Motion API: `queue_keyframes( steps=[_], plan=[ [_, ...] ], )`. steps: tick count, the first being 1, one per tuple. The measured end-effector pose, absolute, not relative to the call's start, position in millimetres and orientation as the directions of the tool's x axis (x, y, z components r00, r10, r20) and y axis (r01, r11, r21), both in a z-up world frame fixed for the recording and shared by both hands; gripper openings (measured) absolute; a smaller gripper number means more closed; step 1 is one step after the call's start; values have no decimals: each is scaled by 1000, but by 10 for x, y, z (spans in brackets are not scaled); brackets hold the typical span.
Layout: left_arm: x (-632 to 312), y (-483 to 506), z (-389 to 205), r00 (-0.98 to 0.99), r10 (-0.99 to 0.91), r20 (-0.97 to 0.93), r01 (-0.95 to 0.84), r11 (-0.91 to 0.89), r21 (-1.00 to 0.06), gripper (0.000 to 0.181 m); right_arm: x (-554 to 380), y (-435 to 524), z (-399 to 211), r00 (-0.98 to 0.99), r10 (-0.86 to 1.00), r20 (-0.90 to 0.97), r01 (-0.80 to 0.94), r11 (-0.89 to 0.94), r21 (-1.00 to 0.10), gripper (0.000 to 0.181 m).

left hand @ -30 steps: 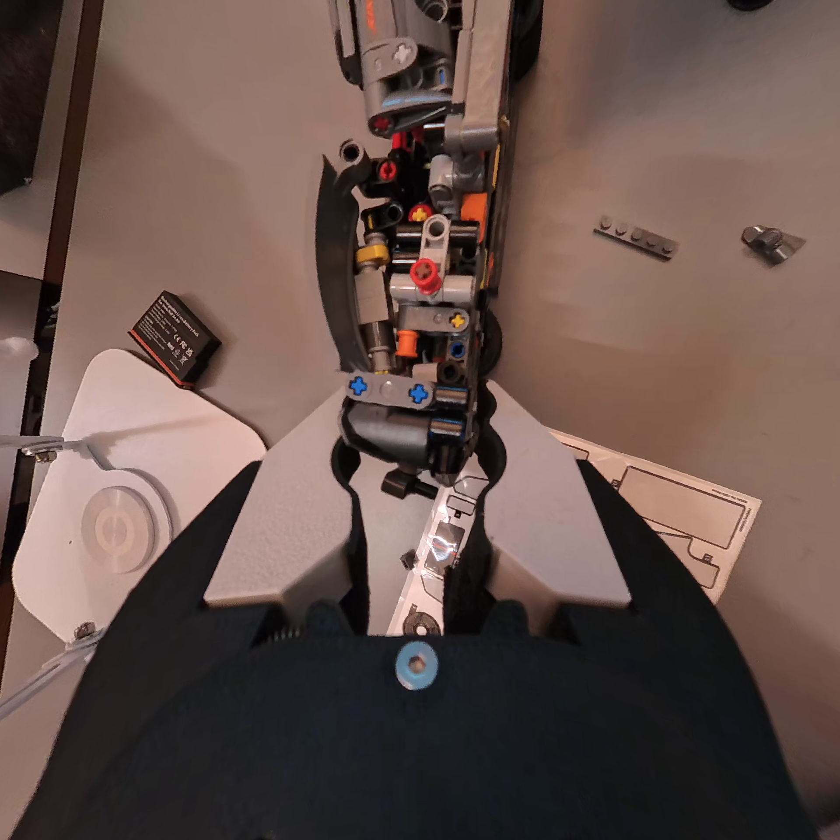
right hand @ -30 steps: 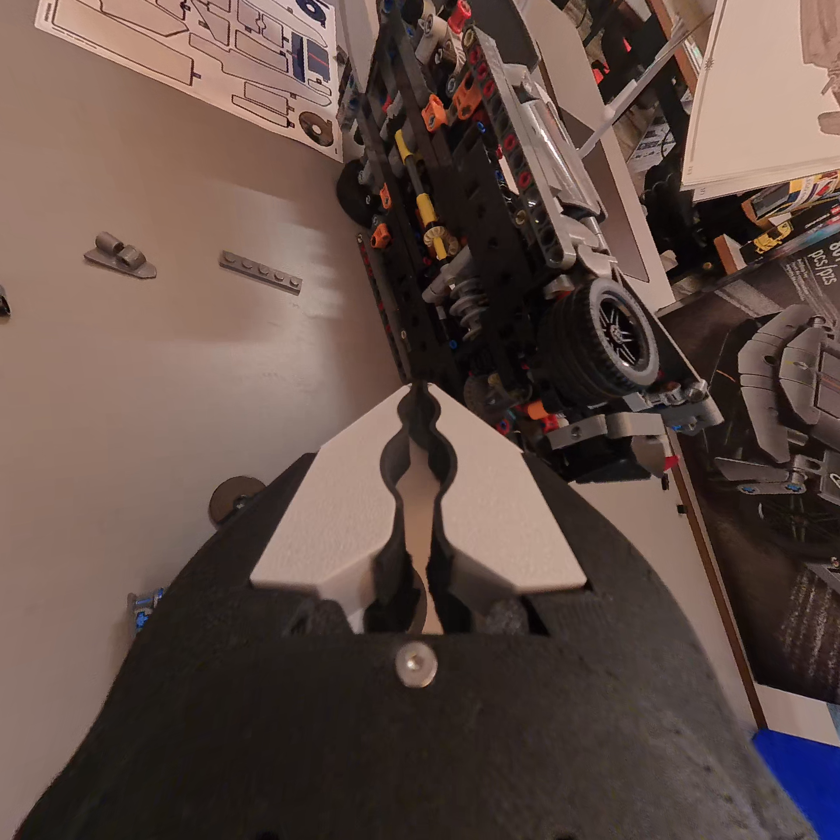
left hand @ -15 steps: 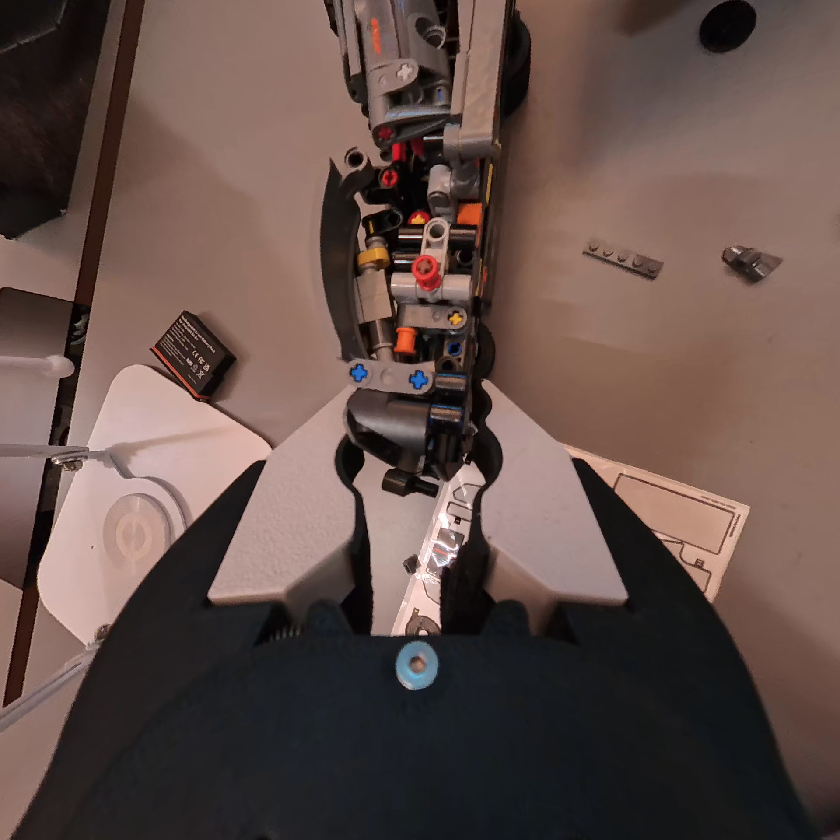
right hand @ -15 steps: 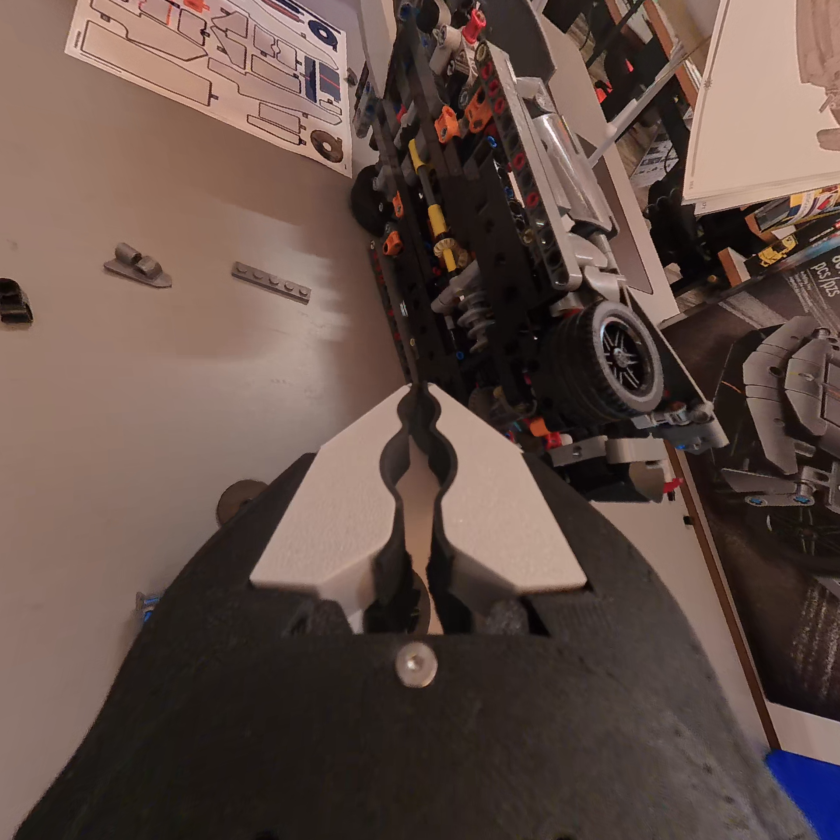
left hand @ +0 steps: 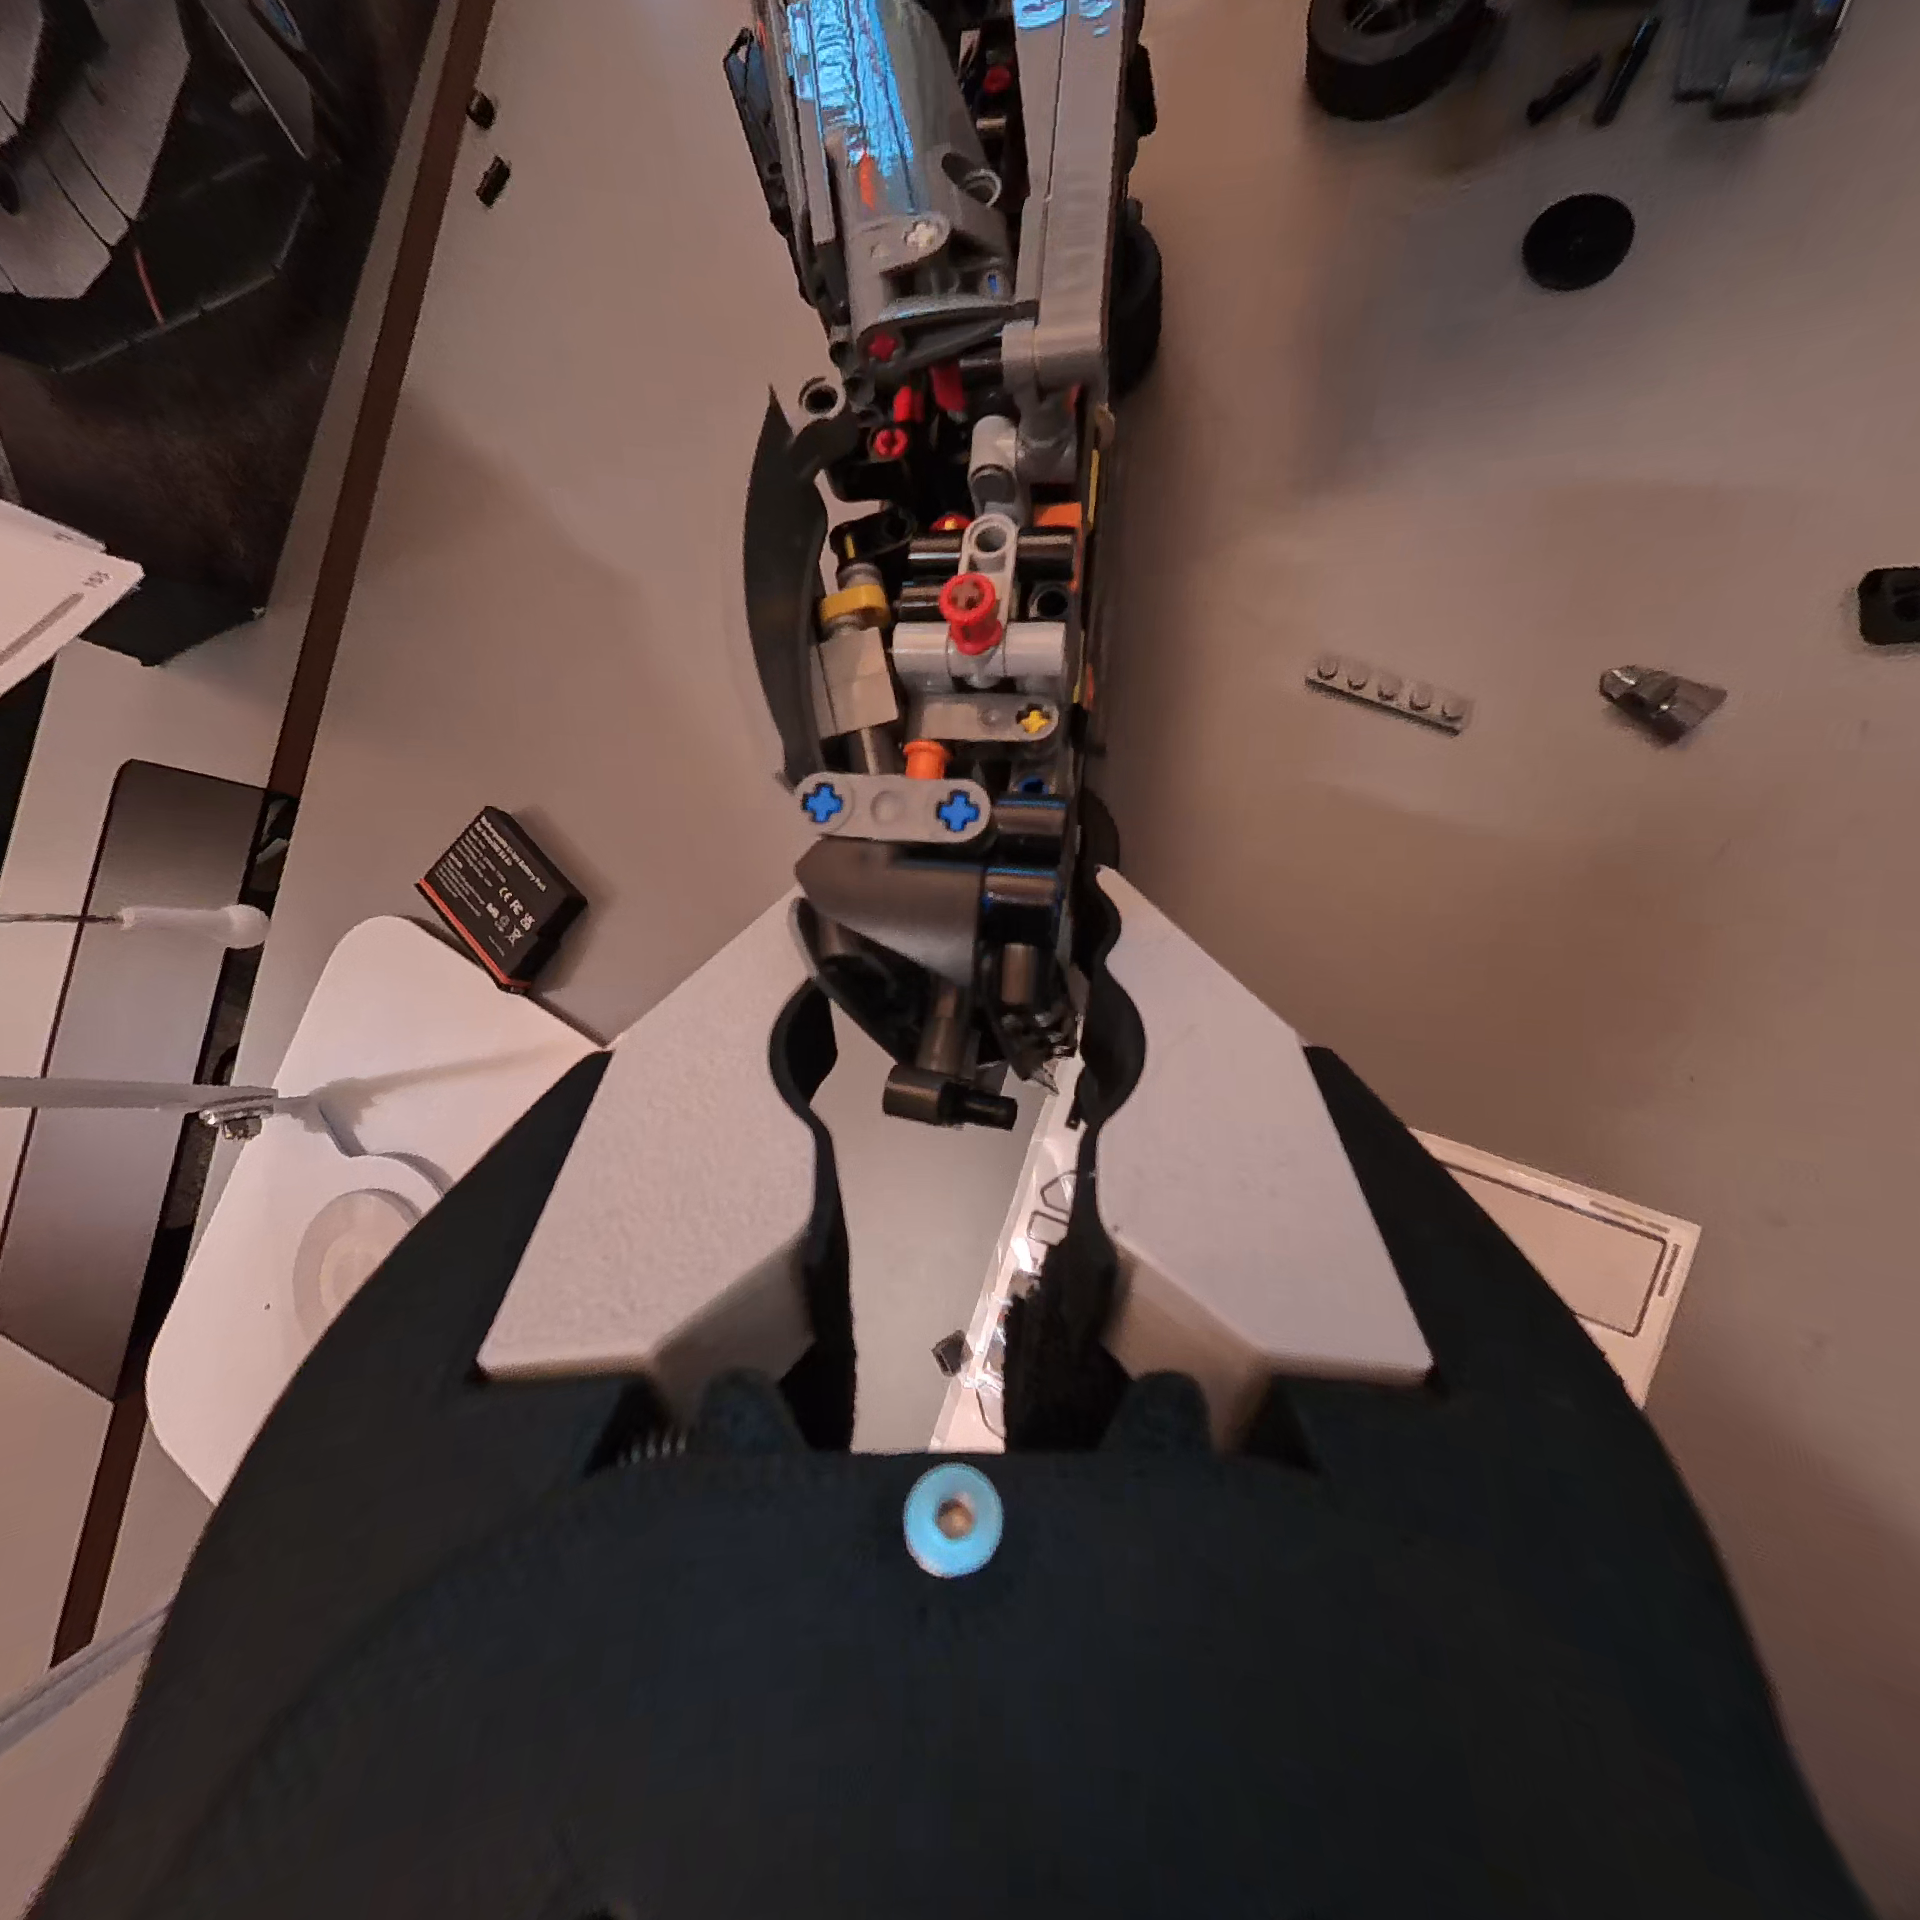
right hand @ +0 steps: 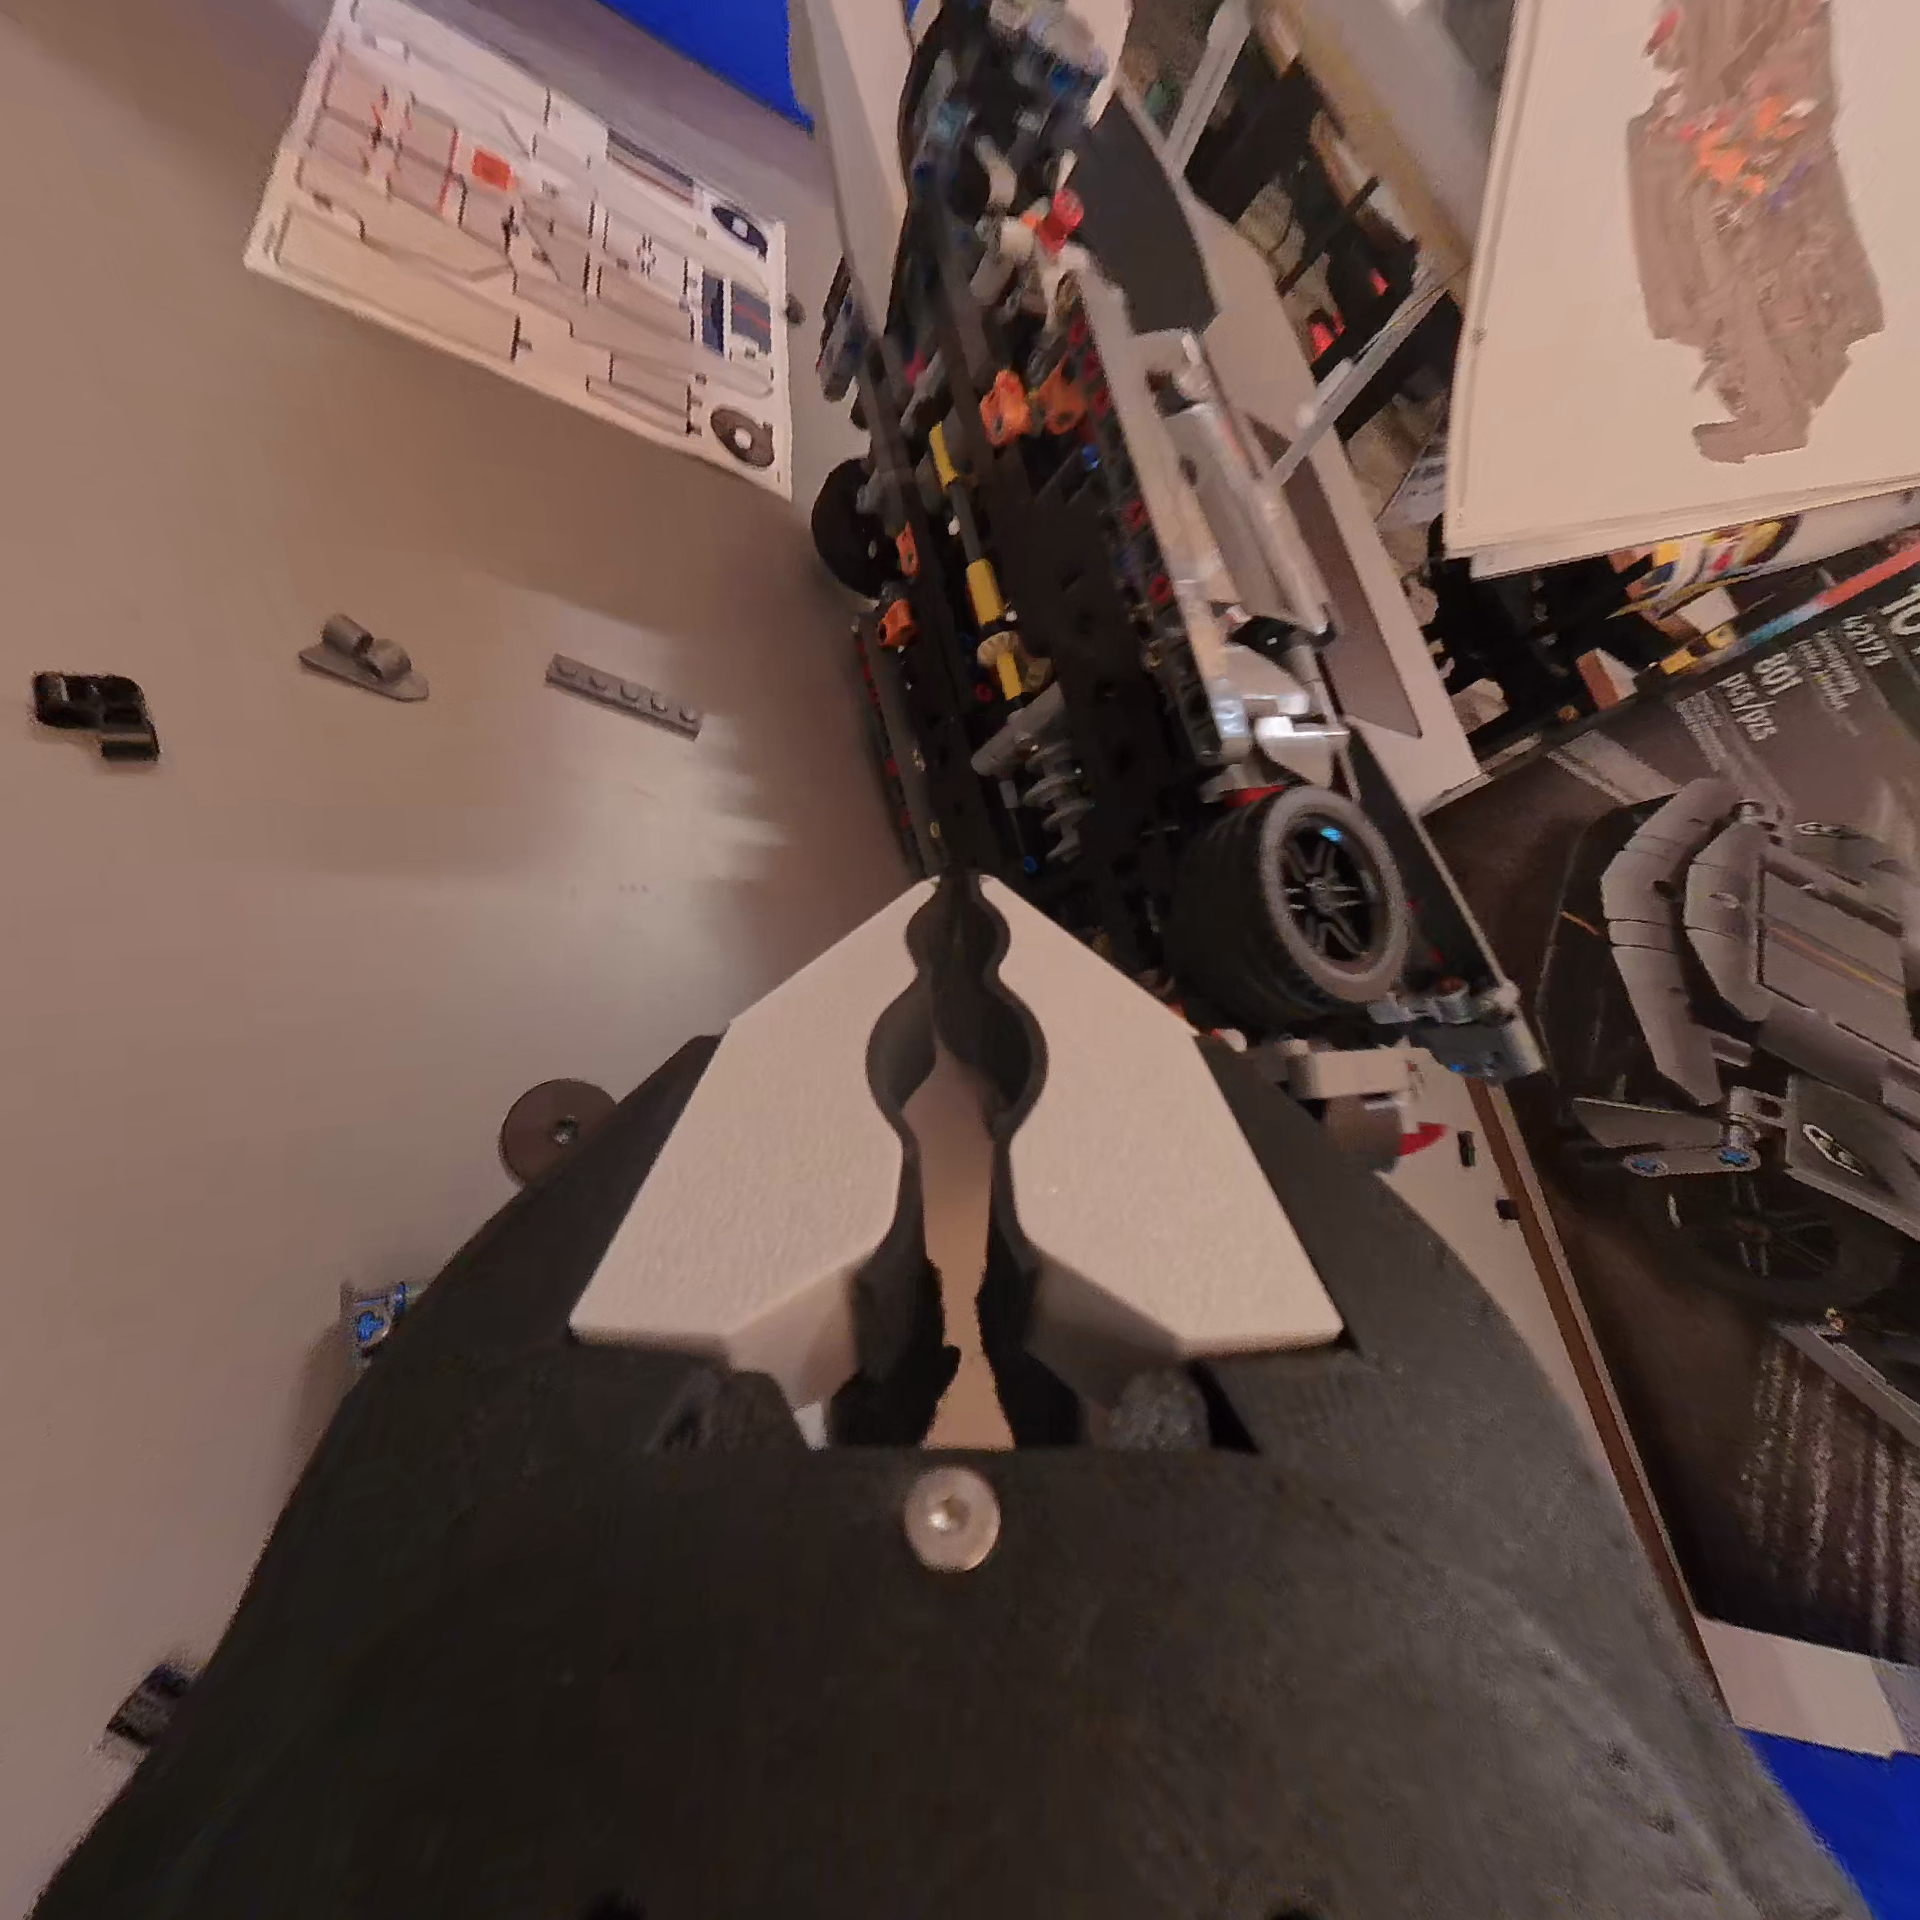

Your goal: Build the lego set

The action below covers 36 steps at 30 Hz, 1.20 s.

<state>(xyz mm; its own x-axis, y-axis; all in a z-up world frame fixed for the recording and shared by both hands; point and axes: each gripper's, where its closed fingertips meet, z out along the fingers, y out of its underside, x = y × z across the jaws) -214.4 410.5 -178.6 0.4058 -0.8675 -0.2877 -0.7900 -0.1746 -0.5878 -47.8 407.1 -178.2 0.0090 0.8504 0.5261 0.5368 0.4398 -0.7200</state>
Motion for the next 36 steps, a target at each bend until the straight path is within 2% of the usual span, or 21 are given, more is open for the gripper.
queue_keyframes(
  steps=[7, 20, 31, 36],
  plan=[
    [-2089, 4127, -1754, 400, -857, -324, -796, -149, -587, 42, -319, 4171, -1473, 109, 856, 505, 459, 408, -789, 0],
    [-2075, 4177, -1781, 410, -848, -337, -796, -152, -585, 42, -212, 4413, -1409, 236, 846, 478, 464, 334, -820, 0],
    [-2074, 4190, -1808, 463, -860, -213, -731, -235, -641, 42, -300, 4382, -1542, 195, 844, 500, 503, 352, -789, 14],
    [-2067, 4201, -1820, 493, -859, -142, -691, -287, -664, 41, -311, 4377, -1554, 191, 846, 498, 507, 349, -788, 15]
  ],
)
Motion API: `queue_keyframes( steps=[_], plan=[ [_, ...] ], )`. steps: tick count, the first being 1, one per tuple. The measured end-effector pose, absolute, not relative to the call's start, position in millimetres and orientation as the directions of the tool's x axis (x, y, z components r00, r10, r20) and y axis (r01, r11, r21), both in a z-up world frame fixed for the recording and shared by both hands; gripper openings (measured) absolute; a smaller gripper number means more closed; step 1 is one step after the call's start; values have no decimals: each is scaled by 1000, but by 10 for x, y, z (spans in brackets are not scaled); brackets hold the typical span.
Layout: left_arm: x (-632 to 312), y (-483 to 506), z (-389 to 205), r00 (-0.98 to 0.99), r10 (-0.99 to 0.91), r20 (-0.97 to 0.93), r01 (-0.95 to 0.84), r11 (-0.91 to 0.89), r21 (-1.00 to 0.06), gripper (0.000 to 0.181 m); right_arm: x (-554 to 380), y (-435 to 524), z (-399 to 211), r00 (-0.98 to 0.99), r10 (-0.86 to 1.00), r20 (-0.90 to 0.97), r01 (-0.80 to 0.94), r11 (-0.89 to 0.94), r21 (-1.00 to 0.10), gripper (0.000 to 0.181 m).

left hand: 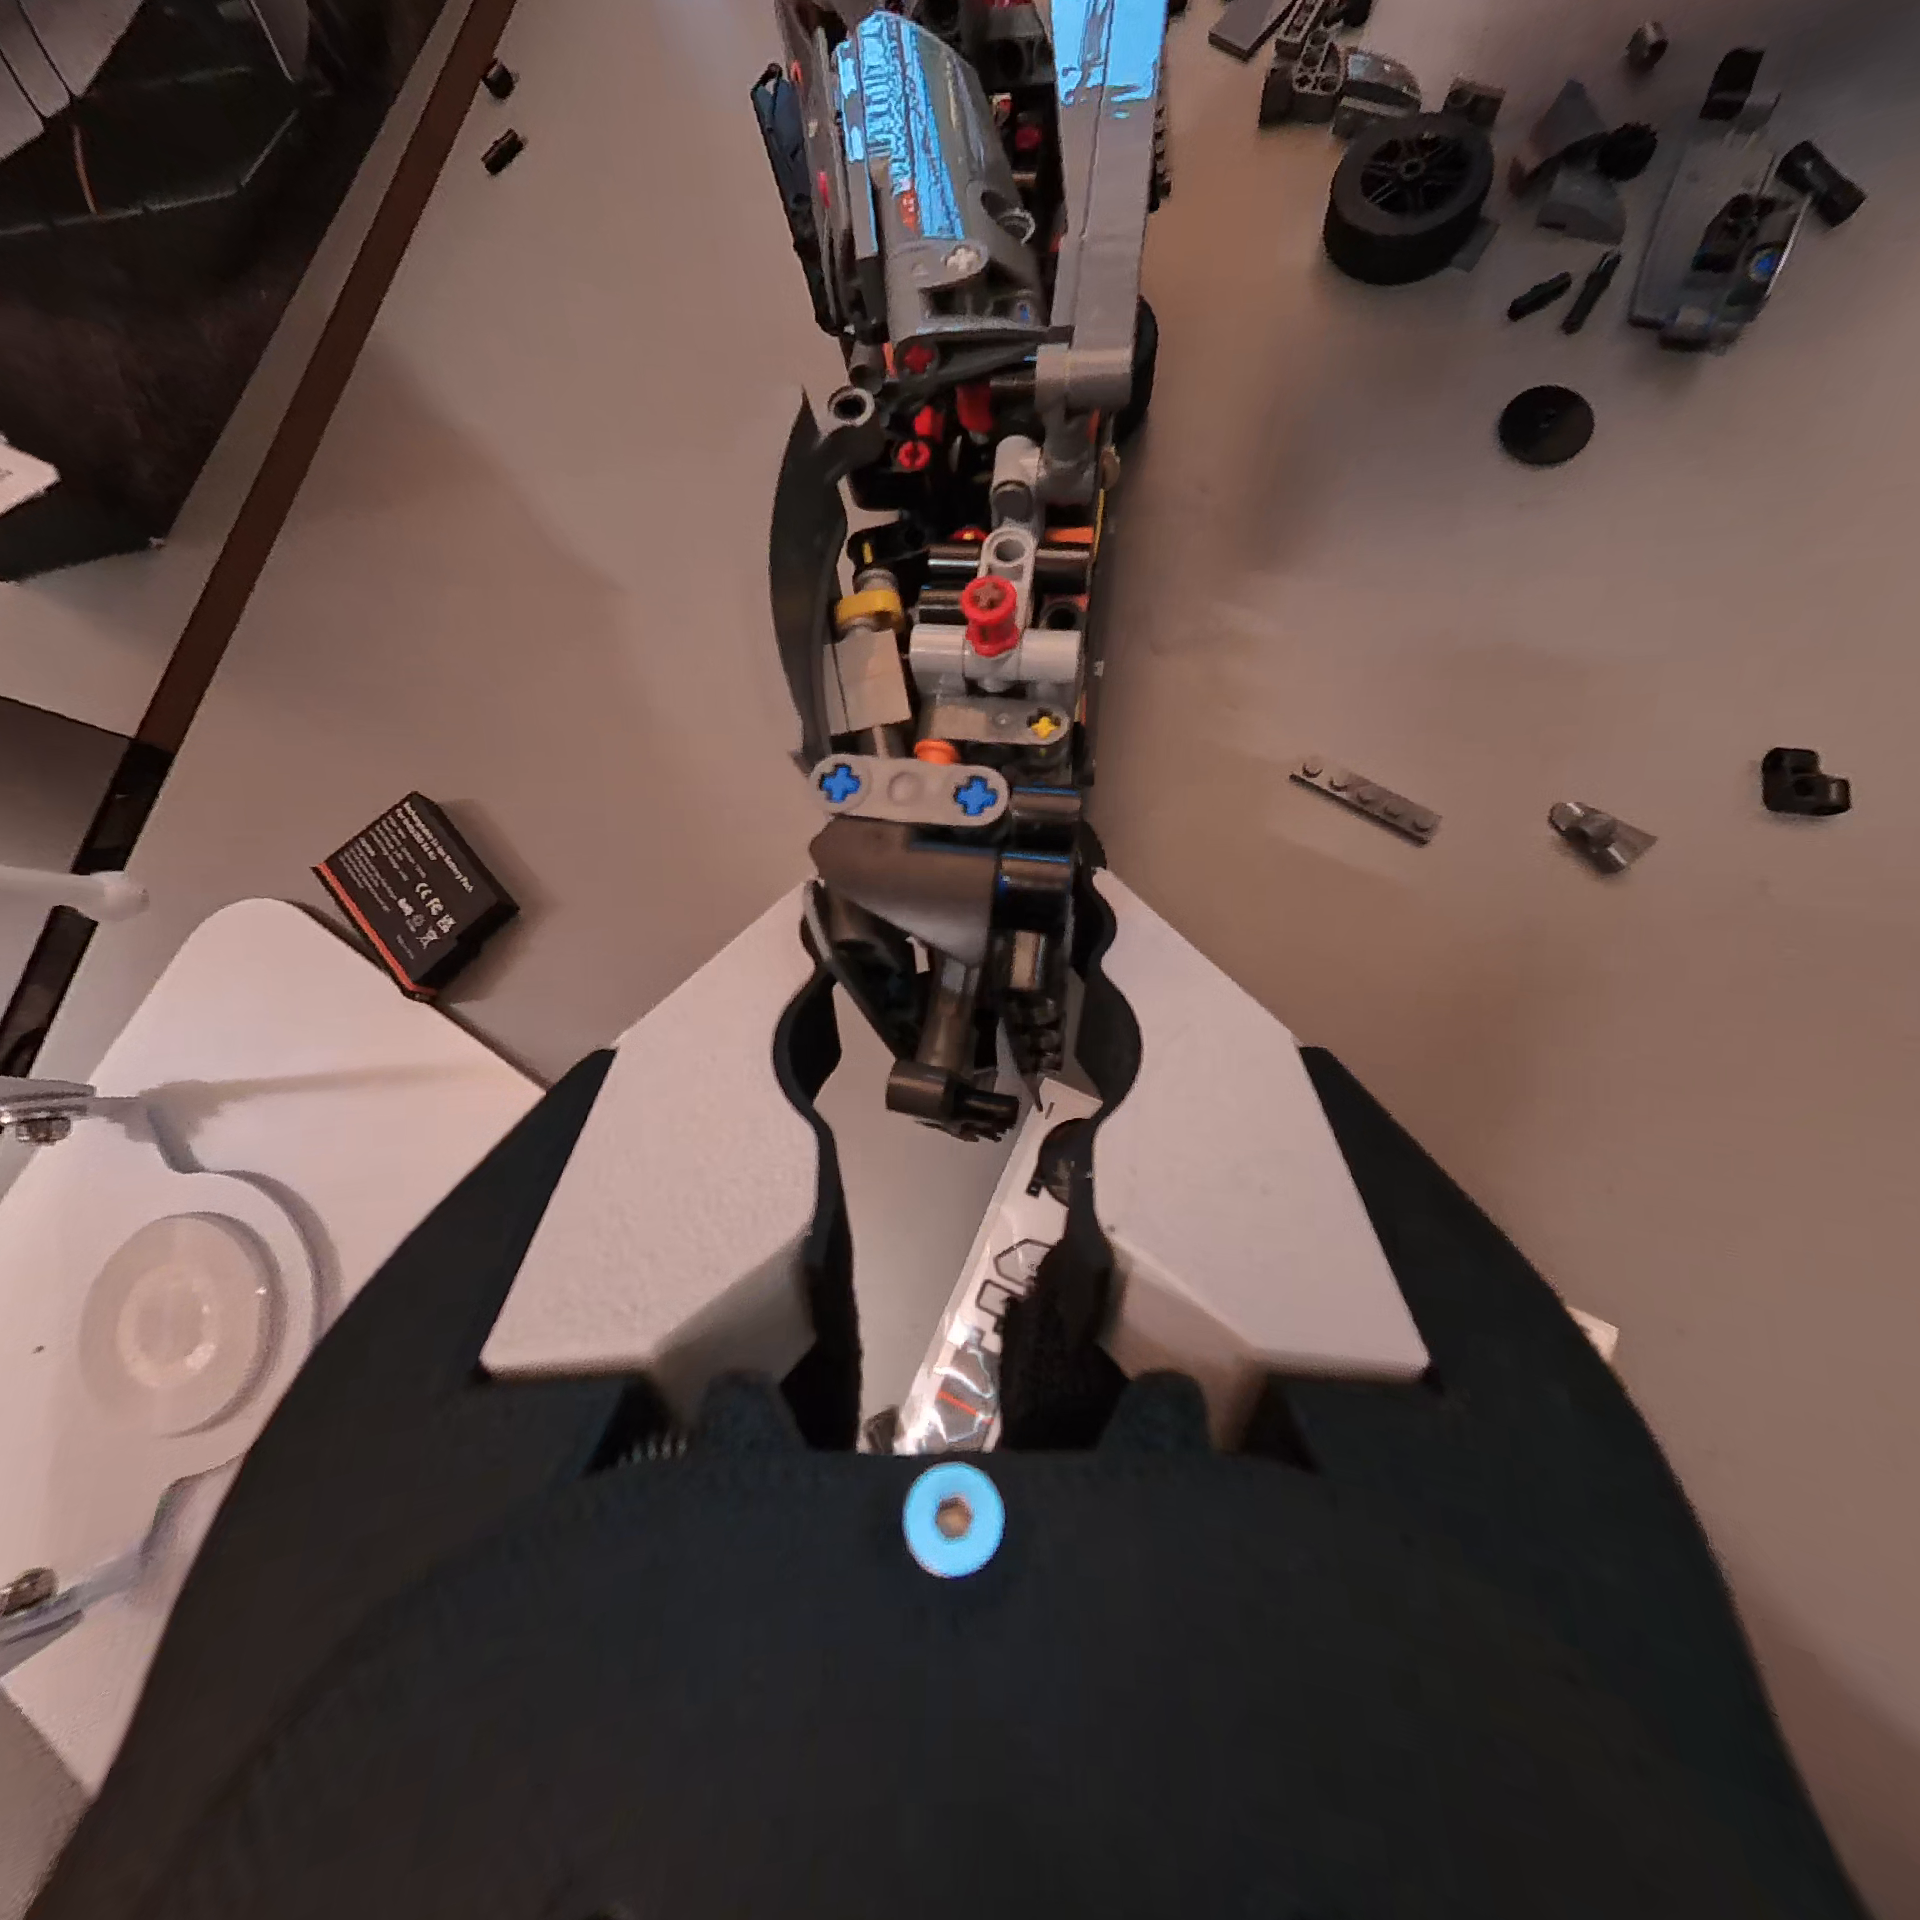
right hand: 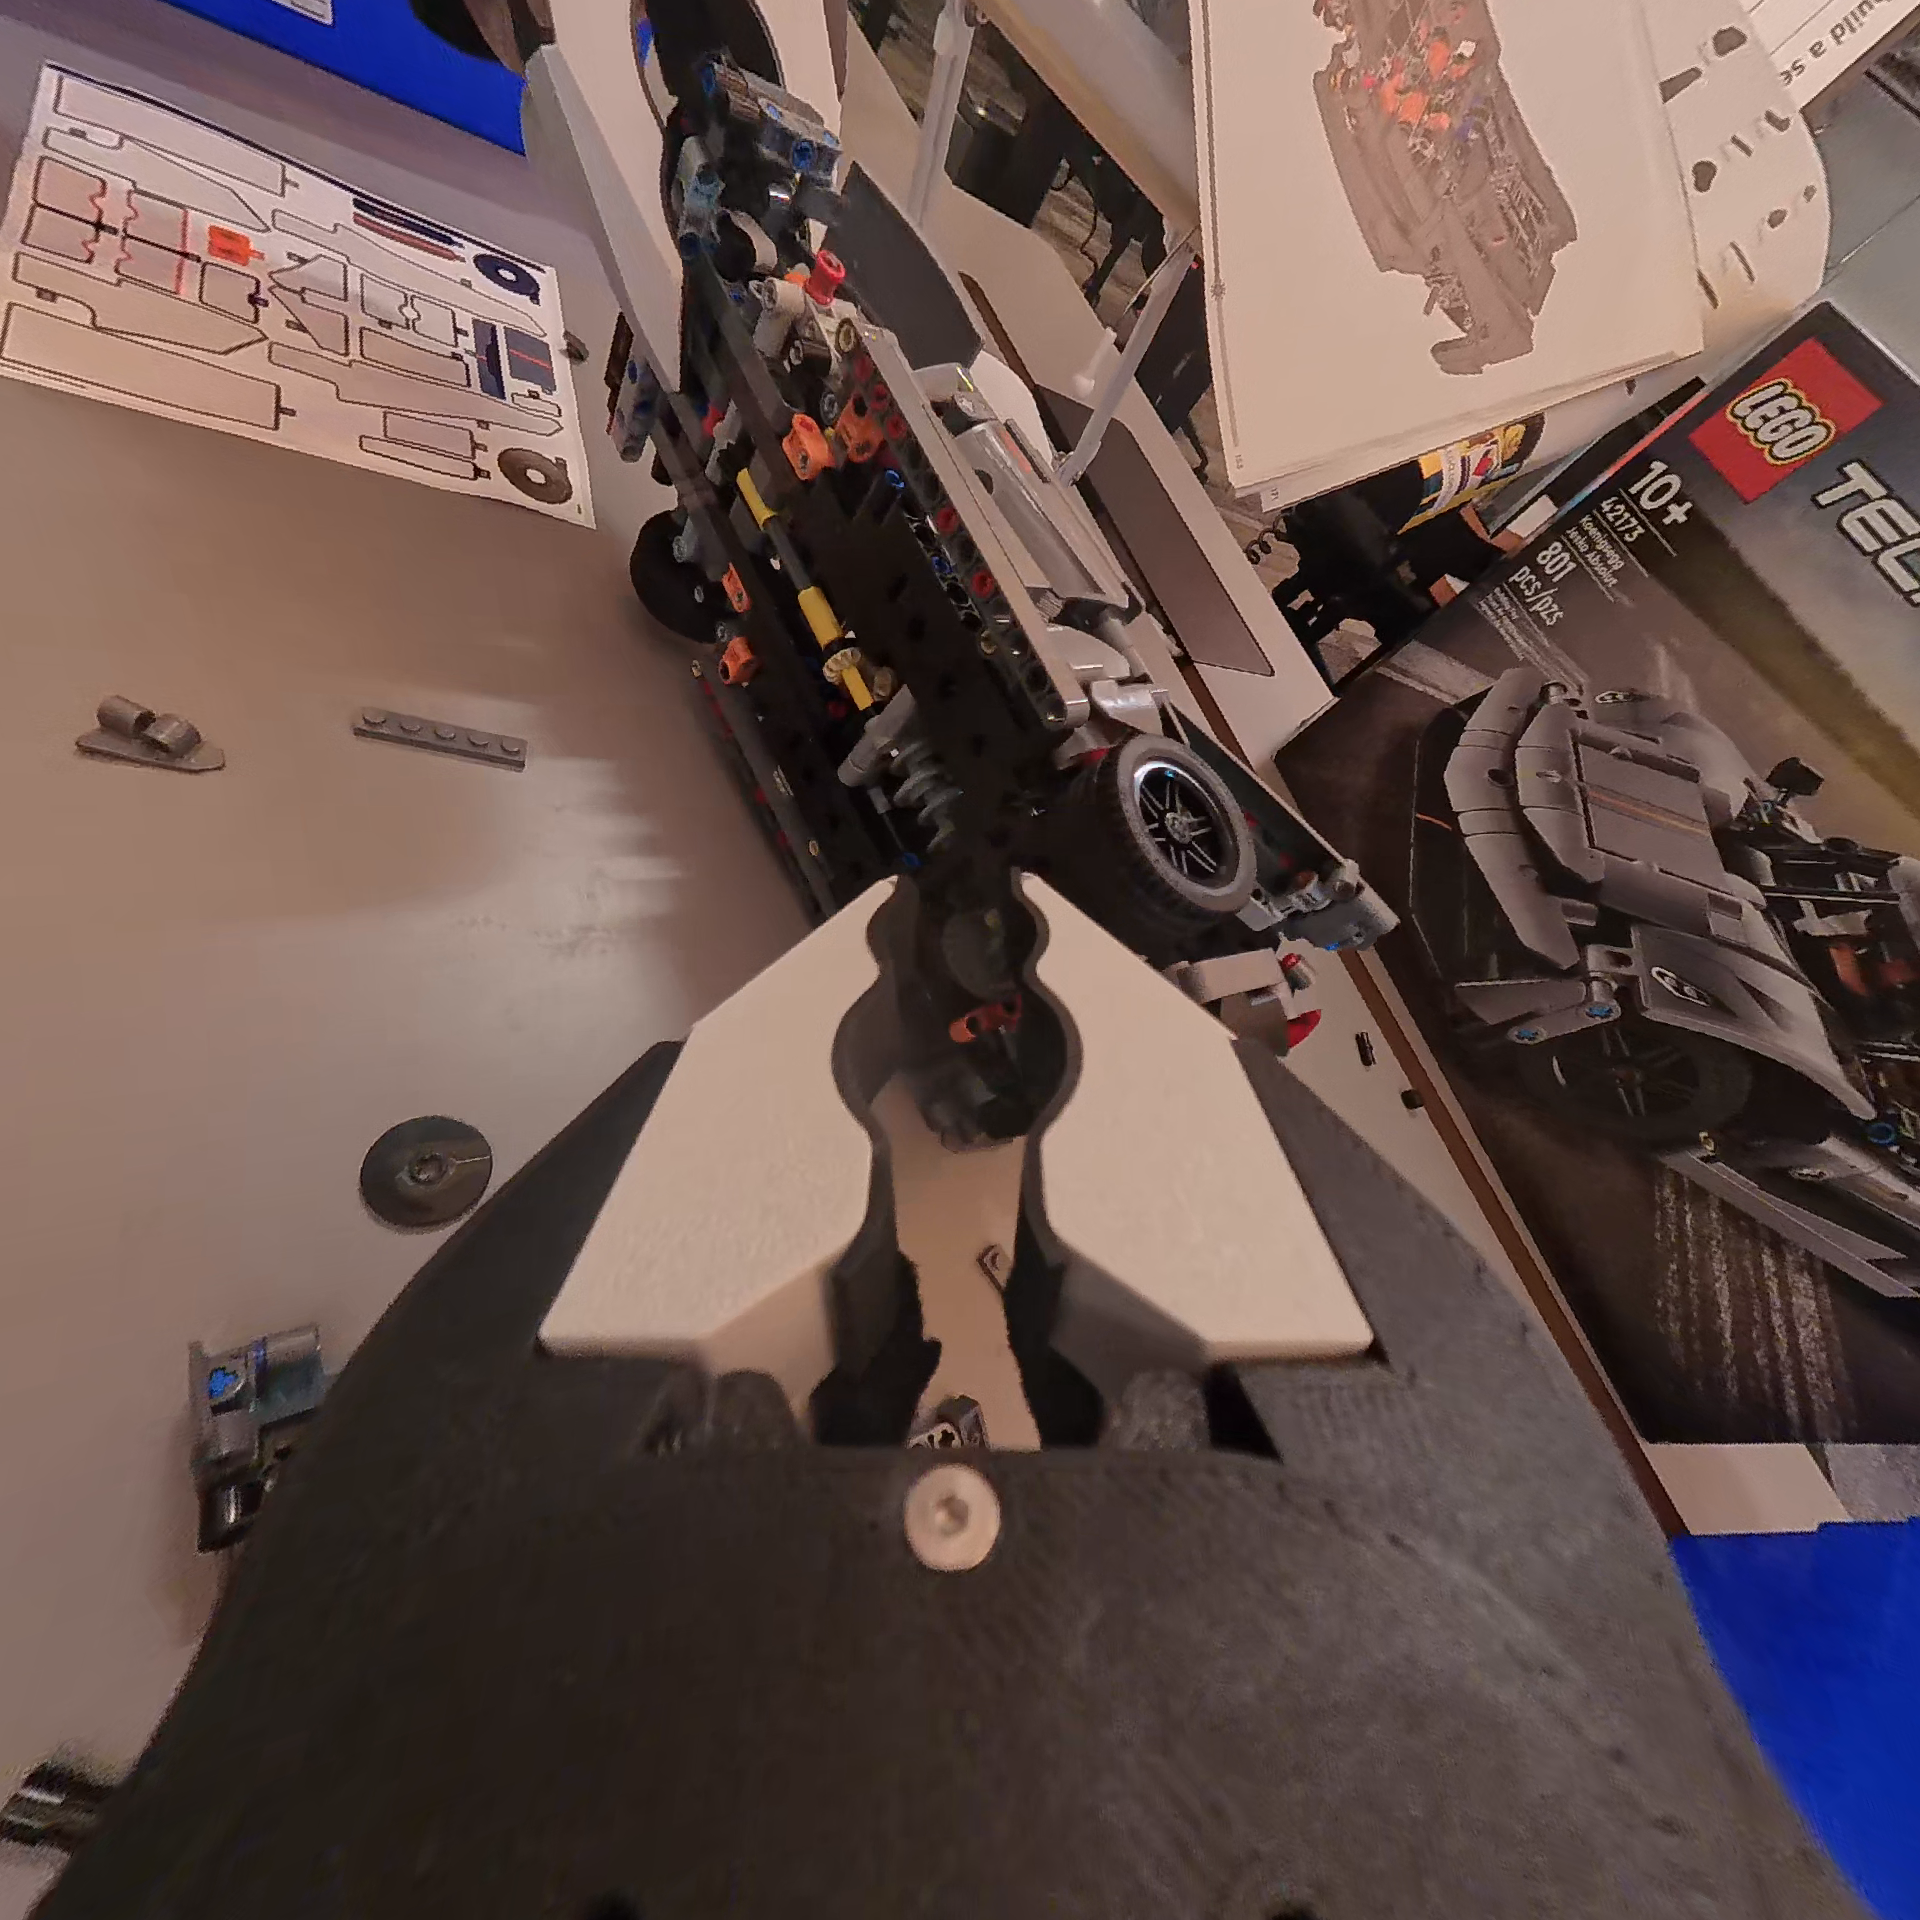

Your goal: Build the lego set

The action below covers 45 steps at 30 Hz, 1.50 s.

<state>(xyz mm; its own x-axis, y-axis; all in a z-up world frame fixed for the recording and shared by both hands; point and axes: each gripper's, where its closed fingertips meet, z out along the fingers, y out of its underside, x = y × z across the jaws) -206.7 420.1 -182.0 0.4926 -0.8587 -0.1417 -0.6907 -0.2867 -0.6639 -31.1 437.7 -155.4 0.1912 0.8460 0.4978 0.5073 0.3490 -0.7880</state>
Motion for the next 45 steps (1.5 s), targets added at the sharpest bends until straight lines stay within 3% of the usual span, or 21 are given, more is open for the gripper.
queue_keyframes(
  steps=[10, 33, 45],
  plan=[
    [-2050, 4228, -1836, 521, -853, -29, -618, -354, -702, 39, -329, 4367, -1576, 184, 851, 492, 513, 344, -786, 15],
    [-2026, 4265, -2007, 489, -861, -142, -709, -297, -640, 42, -305, 4379, -1503, 205, 849, 488, 487, 344, -803, 16],
    [-1926, 4354, -2007, 453, -834, -314, -779, -199, -595, 89, -295, 4373, -1469, 211, 847, 488, 479, 346, -807, 16]
  ],
)
